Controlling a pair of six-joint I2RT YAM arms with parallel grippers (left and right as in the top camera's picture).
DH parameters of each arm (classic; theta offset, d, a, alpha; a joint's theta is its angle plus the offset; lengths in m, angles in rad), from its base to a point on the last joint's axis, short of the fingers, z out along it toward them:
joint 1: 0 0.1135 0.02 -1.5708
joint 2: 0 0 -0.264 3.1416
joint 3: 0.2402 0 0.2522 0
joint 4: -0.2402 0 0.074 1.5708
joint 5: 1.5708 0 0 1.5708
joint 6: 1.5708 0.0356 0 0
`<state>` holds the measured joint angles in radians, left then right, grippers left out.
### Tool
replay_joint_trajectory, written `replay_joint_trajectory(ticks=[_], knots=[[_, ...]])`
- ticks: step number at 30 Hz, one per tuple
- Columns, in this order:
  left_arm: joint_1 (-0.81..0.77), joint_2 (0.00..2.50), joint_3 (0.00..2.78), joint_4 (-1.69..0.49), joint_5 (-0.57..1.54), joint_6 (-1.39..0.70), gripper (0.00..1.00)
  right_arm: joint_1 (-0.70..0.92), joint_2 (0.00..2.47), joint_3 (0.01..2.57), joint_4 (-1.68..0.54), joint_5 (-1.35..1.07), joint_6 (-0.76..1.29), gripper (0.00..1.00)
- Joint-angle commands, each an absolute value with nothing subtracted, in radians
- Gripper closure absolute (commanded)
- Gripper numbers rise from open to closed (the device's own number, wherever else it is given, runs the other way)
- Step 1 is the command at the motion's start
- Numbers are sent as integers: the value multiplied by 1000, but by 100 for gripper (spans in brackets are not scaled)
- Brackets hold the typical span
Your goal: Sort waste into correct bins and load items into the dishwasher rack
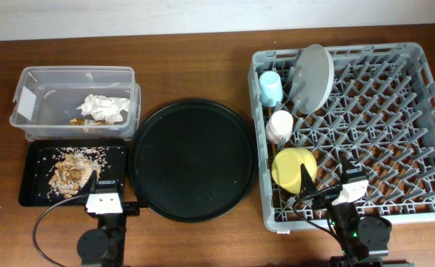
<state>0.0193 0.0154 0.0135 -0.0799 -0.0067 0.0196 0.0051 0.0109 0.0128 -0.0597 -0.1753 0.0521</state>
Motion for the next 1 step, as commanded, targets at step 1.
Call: replay_joint_trajectory(ticks=[1], knots=[[23,5,9,-84,12,39,1,-1,4,6,-63,-180,58,2]])
